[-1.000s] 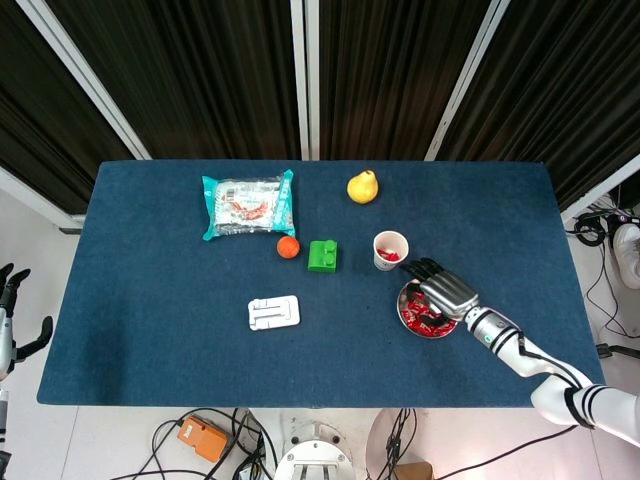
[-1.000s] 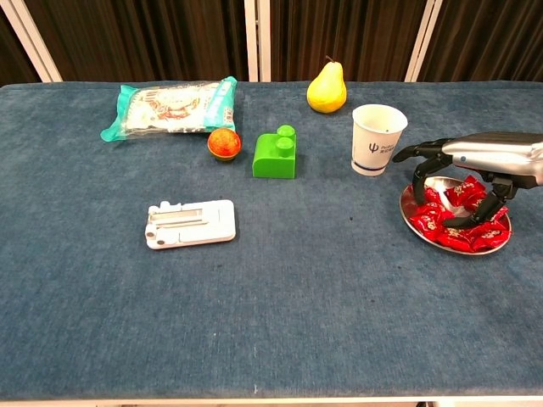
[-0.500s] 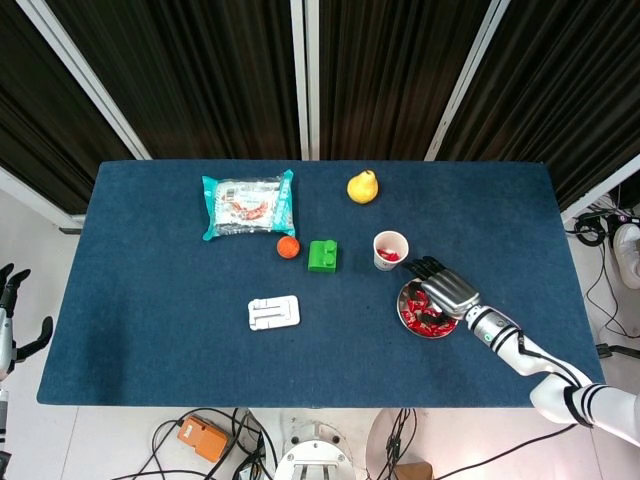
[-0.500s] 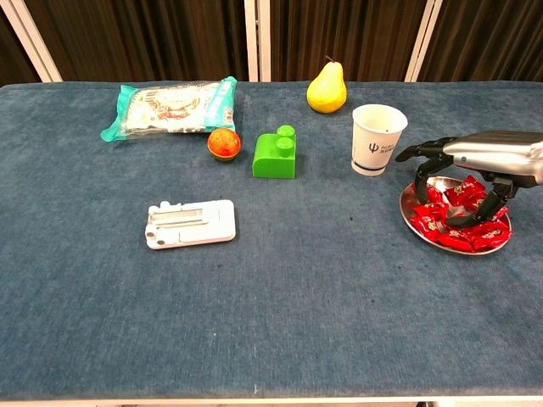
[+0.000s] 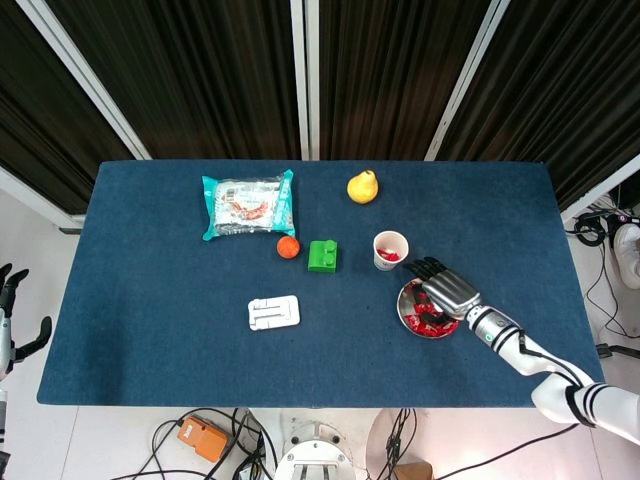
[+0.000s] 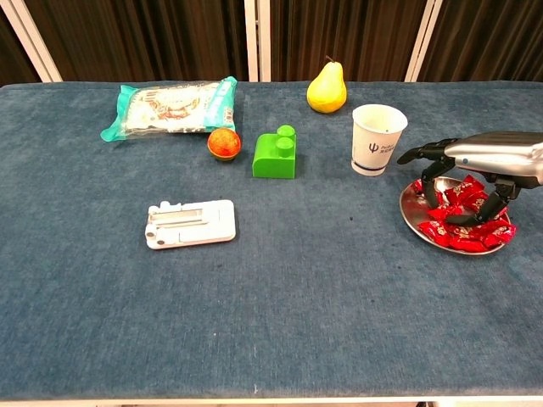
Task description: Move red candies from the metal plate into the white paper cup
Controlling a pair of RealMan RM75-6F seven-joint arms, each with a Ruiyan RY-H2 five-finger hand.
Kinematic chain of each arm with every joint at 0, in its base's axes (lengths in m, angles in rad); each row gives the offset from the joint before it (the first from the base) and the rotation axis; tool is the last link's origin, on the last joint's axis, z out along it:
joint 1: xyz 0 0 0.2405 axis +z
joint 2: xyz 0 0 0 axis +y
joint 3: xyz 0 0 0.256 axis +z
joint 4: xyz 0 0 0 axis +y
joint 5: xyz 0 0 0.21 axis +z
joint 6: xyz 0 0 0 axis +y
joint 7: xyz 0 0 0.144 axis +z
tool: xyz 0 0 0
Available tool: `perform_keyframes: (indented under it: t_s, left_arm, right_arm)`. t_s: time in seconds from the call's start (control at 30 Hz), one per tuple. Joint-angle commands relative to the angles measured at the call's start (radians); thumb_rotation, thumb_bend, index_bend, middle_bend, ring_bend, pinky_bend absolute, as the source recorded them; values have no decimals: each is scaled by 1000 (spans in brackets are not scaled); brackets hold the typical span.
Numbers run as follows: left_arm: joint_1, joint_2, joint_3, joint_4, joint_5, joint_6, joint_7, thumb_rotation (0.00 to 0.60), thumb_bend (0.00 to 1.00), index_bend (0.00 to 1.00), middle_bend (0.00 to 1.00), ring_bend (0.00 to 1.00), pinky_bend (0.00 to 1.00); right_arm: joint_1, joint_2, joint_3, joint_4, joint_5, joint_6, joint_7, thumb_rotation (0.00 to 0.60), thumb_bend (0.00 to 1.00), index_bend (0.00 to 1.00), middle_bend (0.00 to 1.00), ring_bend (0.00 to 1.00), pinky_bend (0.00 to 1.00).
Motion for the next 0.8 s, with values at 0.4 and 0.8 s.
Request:
perform_keyframes:
  t_s: [0.4,0.8]
  left_arm:
    - [-1,-2,0,1,2,1,3,600,346,114,0,0,0]
    - [-1,-5,3,0,10,4,7,600,346,114,0,0,0]
  right_arm:
    - [-26,83,35,-92,-5,113,27,600,579,611,93,0,0]
    - [-8,153,123,-137,31,161,23,600,580,610,93,0,0]
